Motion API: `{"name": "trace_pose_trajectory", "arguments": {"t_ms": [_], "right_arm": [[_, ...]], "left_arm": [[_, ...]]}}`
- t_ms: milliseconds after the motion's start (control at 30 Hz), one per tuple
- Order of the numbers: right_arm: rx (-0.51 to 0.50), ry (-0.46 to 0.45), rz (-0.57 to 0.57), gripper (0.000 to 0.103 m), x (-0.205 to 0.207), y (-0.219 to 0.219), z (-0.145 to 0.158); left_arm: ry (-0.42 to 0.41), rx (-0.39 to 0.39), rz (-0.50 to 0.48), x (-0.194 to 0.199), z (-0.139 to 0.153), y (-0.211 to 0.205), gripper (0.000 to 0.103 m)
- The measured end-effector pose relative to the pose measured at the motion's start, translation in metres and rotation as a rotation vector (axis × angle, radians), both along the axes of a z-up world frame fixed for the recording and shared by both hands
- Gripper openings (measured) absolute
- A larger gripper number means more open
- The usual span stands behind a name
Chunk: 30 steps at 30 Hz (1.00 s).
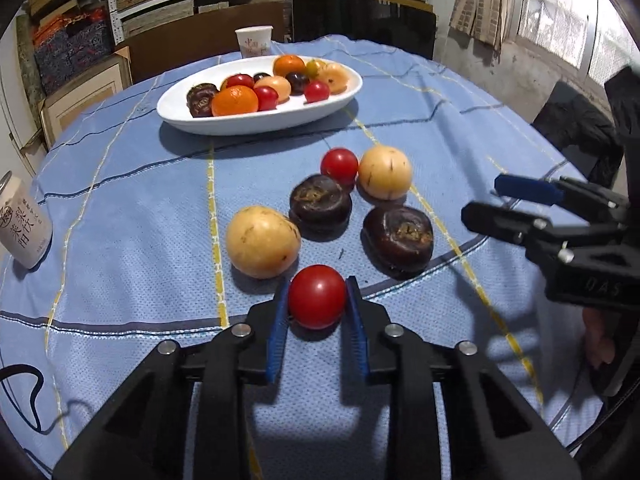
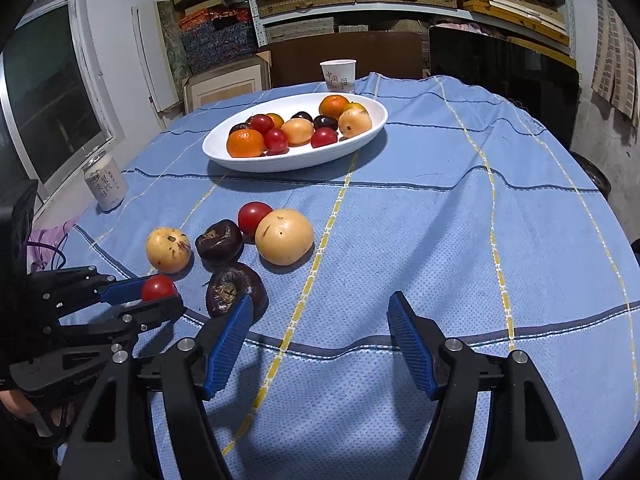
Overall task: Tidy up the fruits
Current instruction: 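Move both open tools back to the fruit cluster, then grasp a red cherry tomato with the left tool while the right tool grasps a brown carved fruit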
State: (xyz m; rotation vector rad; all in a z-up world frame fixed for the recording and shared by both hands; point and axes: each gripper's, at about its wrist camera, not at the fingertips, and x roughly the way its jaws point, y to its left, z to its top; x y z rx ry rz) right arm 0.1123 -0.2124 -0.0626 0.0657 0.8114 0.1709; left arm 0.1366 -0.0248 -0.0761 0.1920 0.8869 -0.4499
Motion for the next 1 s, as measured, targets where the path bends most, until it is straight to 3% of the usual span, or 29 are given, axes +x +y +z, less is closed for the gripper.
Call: {"name": "trace_pose_trajectory", "arguments": {"t_ms": [233, 467, 533, 633, 667, 833, 1000], "right_arm": [[-0.103, -0.025, 0.123, 0.071, -0.005, 0.031, 0.004], [-0.161, 0.044, 0.2, 0.07, 0.009, 0.067, -0.005], [-0.156, 0.071, 0.194, 0.068, 0.018, 0.07, -0.01], [-0.115, 0.107, 0.178, 0.055, 0.025, 0.067, -0.018], [-0.106, 0.108, 0.171, 0.046, 0.026, 0.066, -0.018], [-0.038, 0.104, 0.167, 0.043, 0.023, 0.057, -0.019], [-0.039, 0.059, 0.166, 0.043, 0.017, 0.057, -0.011]], "left_arm": [[-0.107, -0.112, 0.07, -0.006, 0.024, 0.025, 0.027], [-0.04, -0.146, 0.112, 0.008, 0.02, 0.037, 0.027], [-0.041, -0.142, 0.101, 0.007, 0.02, 0.036, 0.027], [-0.043, -0.141, 0.092, 0.005, 0.02, 0.035, 0.027], [-0.042, -0.144, 0.092, 0.005, 0.02, 0.035, 0.027], [-0.038, -0.152, 0.09, 0.005, 0.02, 0.037, 0.027], [-0.043, -0.15, 0.091, 0.004, 0.02, 0.036, 0.027]]}}
